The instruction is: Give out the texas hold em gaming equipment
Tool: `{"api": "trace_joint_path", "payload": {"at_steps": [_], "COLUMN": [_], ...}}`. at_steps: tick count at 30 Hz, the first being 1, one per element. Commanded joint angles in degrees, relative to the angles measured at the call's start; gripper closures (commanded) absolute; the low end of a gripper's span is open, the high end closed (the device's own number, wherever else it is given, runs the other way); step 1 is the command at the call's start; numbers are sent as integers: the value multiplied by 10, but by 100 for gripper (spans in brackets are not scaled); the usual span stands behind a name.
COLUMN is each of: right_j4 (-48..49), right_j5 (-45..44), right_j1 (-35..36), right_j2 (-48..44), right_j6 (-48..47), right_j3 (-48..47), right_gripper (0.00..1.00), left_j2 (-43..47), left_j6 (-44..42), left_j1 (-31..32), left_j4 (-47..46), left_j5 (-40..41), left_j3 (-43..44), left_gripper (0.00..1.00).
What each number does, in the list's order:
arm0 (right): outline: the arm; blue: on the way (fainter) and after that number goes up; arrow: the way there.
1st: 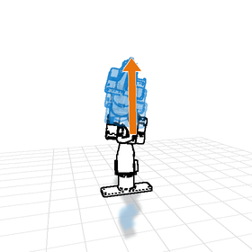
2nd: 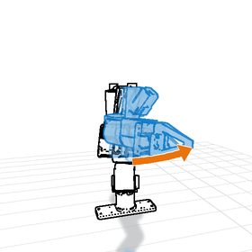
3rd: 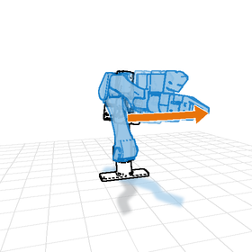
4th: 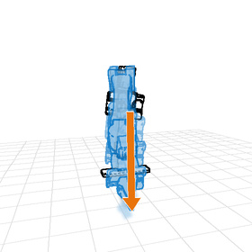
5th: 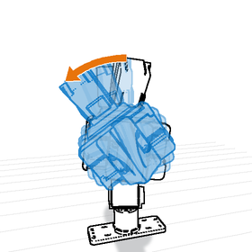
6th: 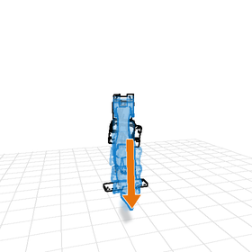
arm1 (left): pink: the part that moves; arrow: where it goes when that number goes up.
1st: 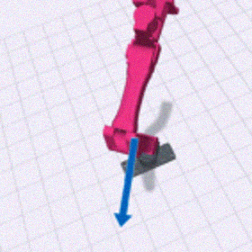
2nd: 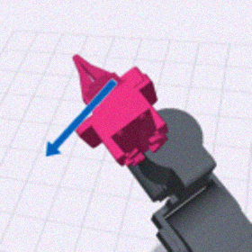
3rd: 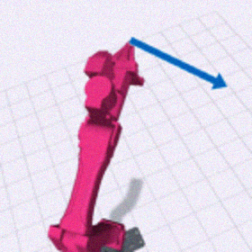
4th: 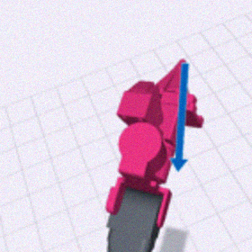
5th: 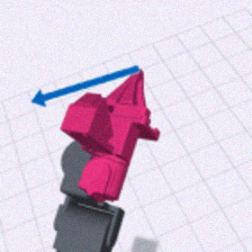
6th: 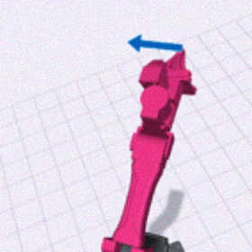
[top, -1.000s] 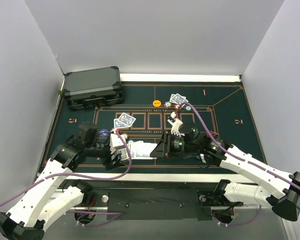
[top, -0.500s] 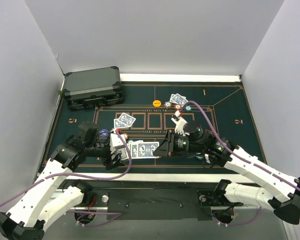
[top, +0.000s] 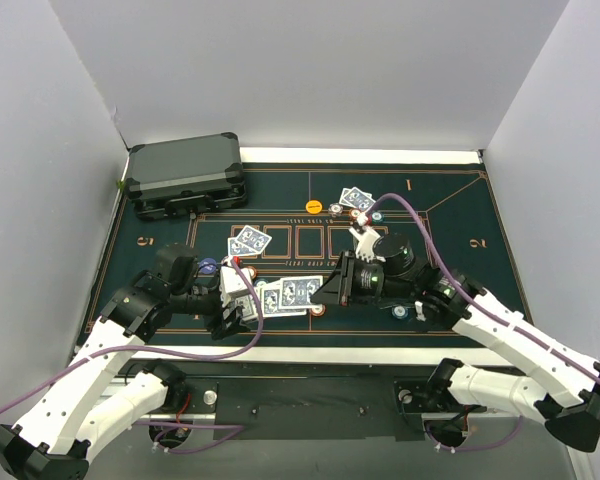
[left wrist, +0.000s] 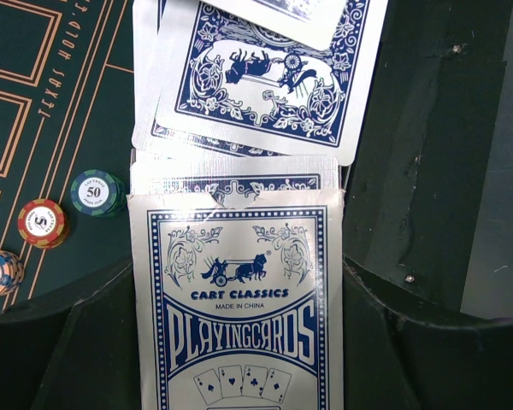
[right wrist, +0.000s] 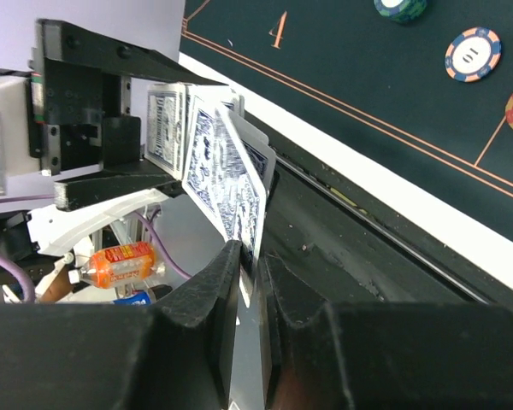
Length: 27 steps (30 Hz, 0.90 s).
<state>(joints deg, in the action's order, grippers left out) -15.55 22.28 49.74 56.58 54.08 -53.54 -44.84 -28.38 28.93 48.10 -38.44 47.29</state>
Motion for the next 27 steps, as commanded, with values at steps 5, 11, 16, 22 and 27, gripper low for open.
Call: {"api": "trace_joint_path", "payload": {"at_steps": [5,11,16,22,27], "right_j4": [-13,-69,-156,-237,-272], "right_j5": [16,11,-49,-210,-343], "right_j1": [-32,-86,-147,-160,-147], "right_j2": [-6,5,41,170,320], "right_j6": [-14,-50,-146,-267,-333], "right_j3": [-73,-118,-169,-273,-350], "right_gripper": [98,100,100,100,100], "left_j2": [5,5,6,9,16], "left_j6": [8,5,5,4,3], "left_j1": [2,2,2,1,1], "left_j4": [-28,-27,-26,-20,-18], "left_j5": [-26,-25,-27,-24,-25], "left_j3": [5,7,7,10,5], "left_gripper": [100,100,100,100,100]}}
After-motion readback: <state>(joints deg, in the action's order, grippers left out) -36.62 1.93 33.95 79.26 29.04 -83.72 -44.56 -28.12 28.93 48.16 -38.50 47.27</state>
